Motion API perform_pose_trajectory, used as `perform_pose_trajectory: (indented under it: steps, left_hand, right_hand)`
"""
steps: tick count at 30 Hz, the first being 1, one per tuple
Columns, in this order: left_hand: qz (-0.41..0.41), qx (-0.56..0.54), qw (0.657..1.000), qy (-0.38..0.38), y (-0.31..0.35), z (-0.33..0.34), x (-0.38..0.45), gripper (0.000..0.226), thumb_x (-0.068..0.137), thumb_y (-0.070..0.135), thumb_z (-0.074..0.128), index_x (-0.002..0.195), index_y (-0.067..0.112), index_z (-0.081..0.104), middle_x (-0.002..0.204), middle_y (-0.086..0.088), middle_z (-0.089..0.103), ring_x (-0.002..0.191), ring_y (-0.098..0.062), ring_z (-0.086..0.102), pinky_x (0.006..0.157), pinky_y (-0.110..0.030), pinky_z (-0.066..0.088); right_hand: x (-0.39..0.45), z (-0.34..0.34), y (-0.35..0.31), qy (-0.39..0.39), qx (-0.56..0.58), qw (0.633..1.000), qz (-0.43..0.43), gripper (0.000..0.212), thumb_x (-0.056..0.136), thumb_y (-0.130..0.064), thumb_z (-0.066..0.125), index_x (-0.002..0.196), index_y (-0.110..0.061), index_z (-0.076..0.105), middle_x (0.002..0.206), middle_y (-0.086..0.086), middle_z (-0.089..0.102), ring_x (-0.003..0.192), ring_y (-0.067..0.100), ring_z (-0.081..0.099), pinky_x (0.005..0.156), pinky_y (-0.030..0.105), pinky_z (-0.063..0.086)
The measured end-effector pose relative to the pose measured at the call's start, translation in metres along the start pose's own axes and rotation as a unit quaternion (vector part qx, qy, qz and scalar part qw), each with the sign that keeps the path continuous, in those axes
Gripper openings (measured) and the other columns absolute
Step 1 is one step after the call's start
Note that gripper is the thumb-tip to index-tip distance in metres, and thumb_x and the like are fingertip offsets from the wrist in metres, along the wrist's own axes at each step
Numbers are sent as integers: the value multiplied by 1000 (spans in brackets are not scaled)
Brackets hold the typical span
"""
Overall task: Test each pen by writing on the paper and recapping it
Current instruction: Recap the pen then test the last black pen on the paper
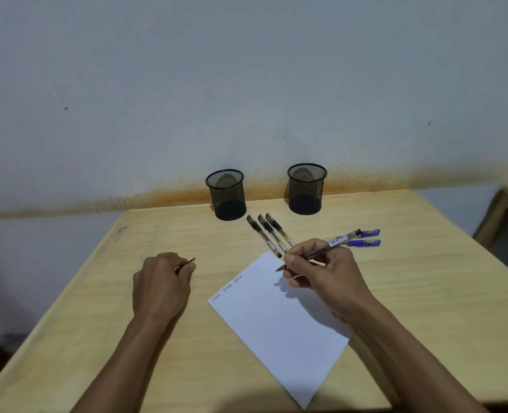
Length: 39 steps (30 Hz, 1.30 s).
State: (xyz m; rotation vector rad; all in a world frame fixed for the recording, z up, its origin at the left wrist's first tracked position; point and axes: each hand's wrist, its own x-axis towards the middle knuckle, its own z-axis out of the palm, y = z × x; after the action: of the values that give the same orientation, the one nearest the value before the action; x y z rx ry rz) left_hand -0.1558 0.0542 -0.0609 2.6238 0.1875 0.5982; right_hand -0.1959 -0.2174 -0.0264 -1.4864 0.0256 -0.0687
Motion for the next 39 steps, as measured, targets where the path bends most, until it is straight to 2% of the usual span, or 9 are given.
perform_pose_trajectory:
  steps: [2, 5, 7, 11, 14, 17, 23, 28, 39]
  left_hand:
    - [7, -6, 1000, 1, -3, 2, -3, 24, 88, 32, 66, 71, 15, 68, 70, 3, 66, 69, -28, 59, 62, -36, 45]
    - [27, -25, 998, 42, 1, 1, -15, 26, 87, 34, 70, 99, 12, 73, 109, -5, 70, 107, -30, 59, 85, -47, 50]
    - [71, -86, 993, 38, 9, -1, -27, 33, 87, 35, 70, 112, 14, 70, 123, -2, 64, 120, -21, 53, 93, -40, 48]
    - [158, -138, 976, -60, 18, 2, -45, 35, 86, 39, 70, 117, 24, 69, 125, 7, 62, 119, -8, 53, 93, -12, 39]
    - [188, -105, 969, -120, 14, 10, -48, 41, 85, 54, 62, 119, 31, 68, 130, 10, 61, 125, -6, 49, 99, -24, 43]
    - [184, -80, 971, -133, 11, 12, -48, 41, 88, 59, 57, 120, 37, 67, 136, 14, 57, 131, -5, 43, 103, -23, 36]
    - [182, -67, 973, -123, 11, 13, -49, 42, 87, 61, 53, 118, 37, 68, 134, 15, 59, 130, -5, 45, 103, -21, 31]
    - [175, -67, 974, -123, 13, 14, -48, 43, 85, 60, 54, 116, 36, 70, 130, 12, 63, 127, -8, 49, 104, -30, 40]
    - [164, -65, 976, -127, 16, 15, -47, 40, 83, 55, 60, 112, 30, 73, 126, 7, 66, 122, -12, 54, 102, -35, 43]
  right_hand:
    - [0, 3, 3, -16, -11, 1000, 0, 3, 86, 2, 75, 84, 2, 73, 71, 7, 76, 71, 18, 75, 61, 23, 58]
    - [0, 8, 7, -46, -27, 999, 1, 11, 80, 8, 78, 87, 2, 72, 83, 11, 80, 76, 17, 77, 65, 25, 60]
    - [5, 13, 9, -54, -39, 998, -3, 13, 79, 9, 79, 86, 3, 71, 84, 13, 79, 76, 18, 77, 67, 27, 62]
    - [24, 26, 13, -63, -89, 994, -9, 11, 80, 6, 78, 86, -1, 72, 84, 14, 78, 75, 18, 75, 70, 29, 63]
    - [39, 34, 16, -100, -185, 977, -41, 12, 77, 1, 81, 83, -7, 75, 85, 6, 79, 79, 16, 75, 72, 27, 63]
    - [51, 37, 18, -110, -215, 969, -48, 11, 77, 7, 78, 82, 0, 71, 79, 14, 76, 67, 15, 73, 62, 23, 60]
    - [60, 42, 26, -124, -207, 969, -53, 10, 77, 11, 76, 77, 9, 66, 65, 25, 69, 54, 32, 65, 54, 38, 58]
    - [65, 43, 32, -140, -216, 965, -60, 9, 78, 5, 80, 79, 8, 71, 68, 21, 72, 63, 42, 70, 59, 46, 62]
    - [71, 46, 32, -142, -242, 958, -52, 8, 75, 7, 79, 75, 7, 71, 64, 19, 72, 56, 34, 69, 53, 31, 58]
